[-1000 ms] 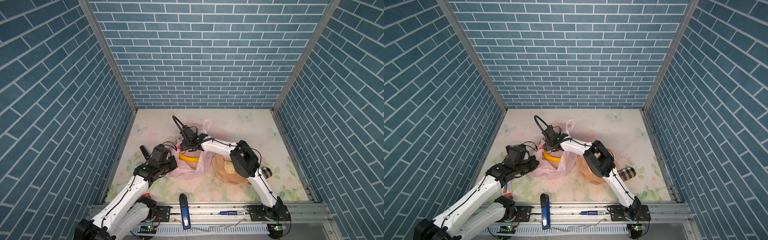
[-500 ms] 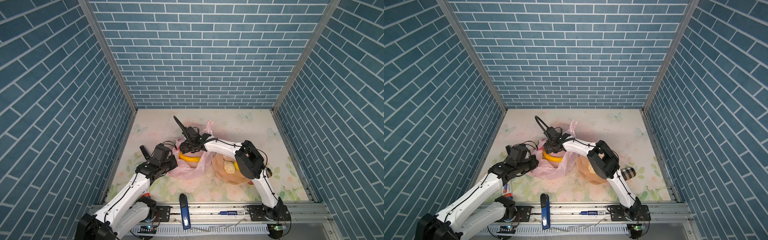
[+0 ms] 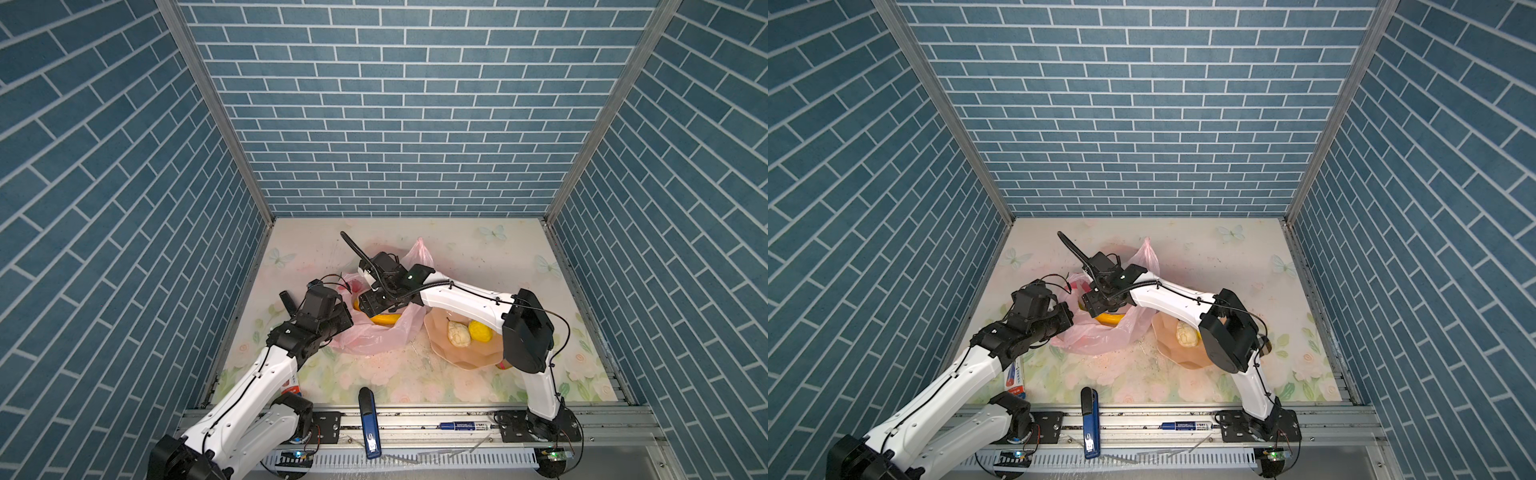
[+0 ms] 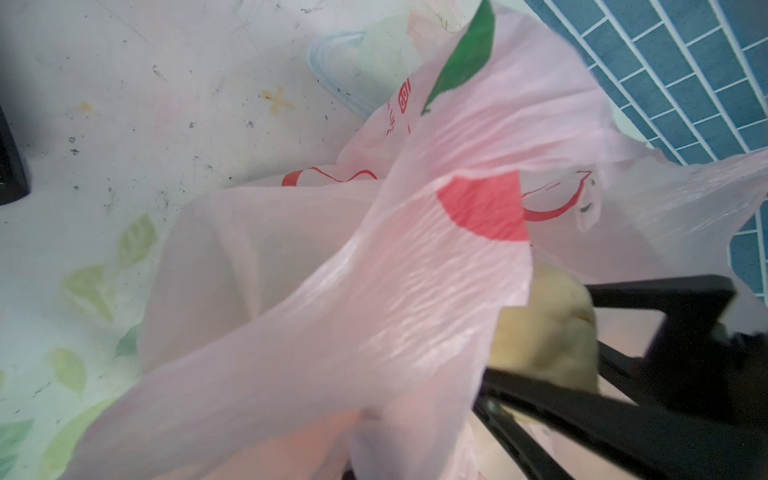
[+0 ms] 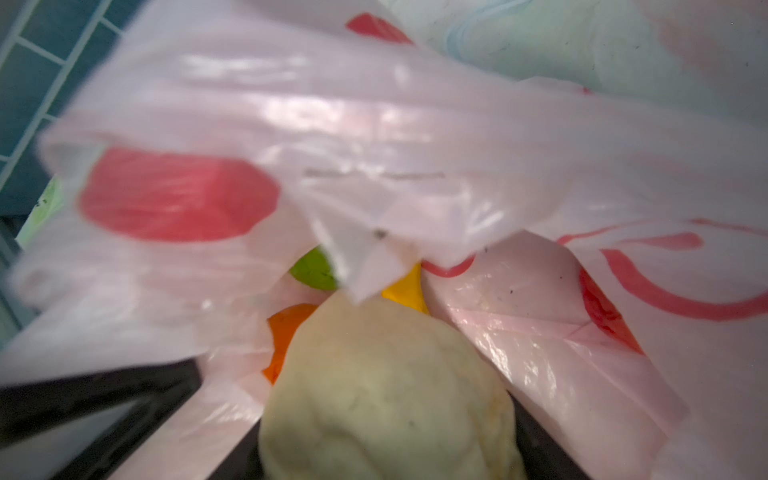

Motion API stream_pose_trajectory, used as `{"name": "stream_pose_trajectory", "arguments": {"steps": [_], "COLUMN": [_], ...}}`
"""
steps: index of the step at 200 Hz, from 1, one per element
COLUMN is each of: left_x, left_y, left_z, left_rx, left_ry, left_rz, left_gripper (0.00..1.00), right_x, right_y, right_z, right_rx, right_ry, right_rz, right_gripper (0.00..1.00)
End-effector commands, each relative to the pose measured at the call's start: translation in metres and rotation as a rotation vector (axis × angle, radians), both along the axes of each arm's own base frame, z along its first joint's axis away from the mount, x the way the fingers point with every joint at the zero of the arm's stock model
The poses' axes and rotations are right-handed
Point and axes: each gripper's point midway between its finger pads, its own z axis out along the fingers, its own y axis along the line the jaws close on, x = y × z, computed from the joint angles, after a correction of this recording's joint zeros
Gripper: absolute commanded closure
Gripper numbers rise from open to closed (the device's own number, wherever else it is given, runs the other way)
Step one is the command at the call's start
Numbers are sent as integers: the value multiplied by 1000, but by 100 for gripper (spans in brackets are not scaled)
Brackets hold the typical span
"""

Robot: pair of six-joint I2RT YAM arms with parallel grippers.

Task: Take the fake fruits out of the plastic bag
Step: 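Grasp the pale fruit with the right gripper and lift it, then carry the pale fruit over the peach bowl with the right gripper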

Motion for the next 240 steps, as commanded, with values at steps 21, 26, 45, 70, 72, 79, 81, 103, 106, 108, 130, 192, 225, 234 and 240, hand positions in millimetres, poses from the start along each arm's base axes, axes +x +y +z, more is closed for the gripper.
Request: {"name": "stream_pose_trajectory", "arguments": {"steps": [21,26,45,70,72,79,81,103,106,108,130,192,225,234,240], "left_x": [-1,-2,-1,1,1,2,2,3,4,3,4,7,9,10,10], "left_y": [5,4,3,2,2,1,1,-1,-1,-1,0,0,-1,-2,-1], "left_z": [4,4,4,3,3,3,4,4,5,4,5,4,5,4,4], "left_rx": [17,15,12,10,9,9,7,4,4,4,9,19,23,24,24], "left_ry": [-18,-18,-19,-19,-18,-18,-19,-18,-19,-19,-19,-12,-8,-6,-4], "left_rz": [10,10,6,2,1,1,0,-2,-1,-1,2,5,0,-1,0], "left_gripper": [100,100,100,100,100,100,100,100,100,100,100,100,100,100,100], "right_x": [-15,-16,-16,-15,-15,-14,-13,-8,-8,-7,-1,2,2,3,4], "right_y": [-29,-32,-41,-54,-55,-60,-62,-84,-87,-90,-120,-218,-263,-271,-275], "right_z": [40,45,64,88,90,96,98,116,118,120,133,131,106,95,88], "right_rx": [-19,-18,-15,-4,-4,-5,-4,-23,-24,-26,-31,-89,-115,-122,-124], "right_ry": [-34,-40,-73,-122,-126,-143,-150,-217,-225,-231,-261,-273,-243,-225,-212], "right_rz": [27,24,17,-2,-4,-16,-21,-68,-75,-82,-147,-369,-486,-512,-525], "right_gripper": [49,49,50,50,50,50,50,51,51,51,51,51,52,52,52]}}
